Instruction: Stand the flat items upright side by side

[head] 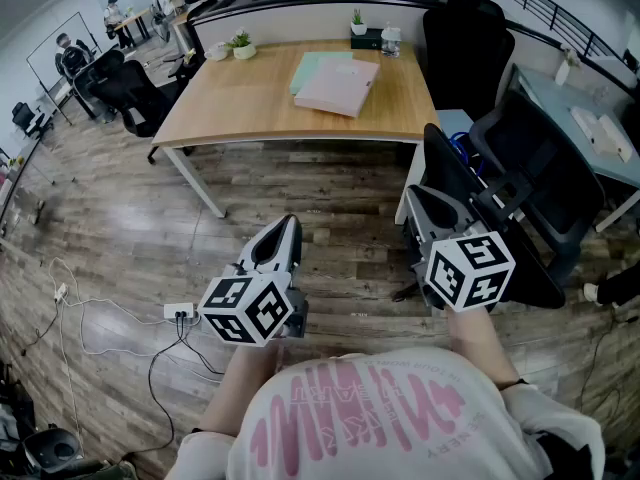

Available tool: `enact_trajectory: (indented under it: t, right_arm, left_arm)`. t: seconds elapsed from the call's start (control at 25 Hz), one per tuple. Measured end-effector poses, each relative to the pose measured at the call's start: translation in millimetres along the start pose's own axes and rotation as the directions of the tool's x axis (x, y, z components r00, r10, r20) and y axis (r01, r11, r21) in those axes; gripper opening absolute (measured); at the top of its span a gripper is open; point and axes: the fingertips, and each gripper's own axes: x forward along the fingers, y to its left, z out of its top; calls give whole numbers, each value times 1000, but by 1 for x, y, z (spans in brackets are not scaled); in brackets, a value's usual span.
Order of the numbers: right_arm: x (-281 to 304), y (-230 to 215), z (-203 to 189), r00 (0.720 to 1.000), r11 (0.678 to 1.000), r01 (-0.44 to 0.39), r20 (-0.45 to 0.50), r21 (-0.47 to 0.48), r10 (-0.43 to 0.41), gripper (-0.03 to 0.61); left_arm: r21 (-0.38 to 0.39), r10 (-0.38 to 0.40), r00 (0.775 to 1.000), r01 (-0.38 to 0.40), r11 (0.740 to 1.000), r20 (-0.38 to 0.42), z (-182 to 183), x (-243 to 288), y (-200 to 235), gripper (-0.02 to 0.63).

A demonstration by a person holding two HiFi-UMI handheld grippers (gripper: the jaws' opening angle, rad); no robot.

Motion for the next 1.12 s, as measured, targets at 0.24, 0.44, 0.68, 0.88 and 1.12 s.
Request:
enact_trajectory:
  t: [0.24, 0.44, 0.68, 0.88, 1.12]
  right_arm:
    - [23, 7, 10, 1000, 1000, 19, 17, -21, -19, -3]
    - [46, 19, 5, 1000, 999, 27, 13, -17, -27, -3]
    - [69, 31, -12, 999, 999, 44, -2, 5, -44, -3]
    - [86, 36, -43, 996, 997, 60, -67, 46, -57, -2]
    - [115, 31, -51, 995, 992, 46, -99, 120, -34, -2]
  left_arm:
    - [-10, -8, 1000, 8, 1000, 14, 14, 7, 23, 3]
    - [-16, -34, 999, 34, 999, 15, 20, 8, 45, 3]
    - [-11, -8, 1000, 8, 1000, 6, 16, 4, 83, 3]
    - [-29, -18, 998, 16, 999, -61, -14, 6, 102, 3]
    - [-20, -23, 996, 21, 1000, -81, -20, 20, 119, 3]
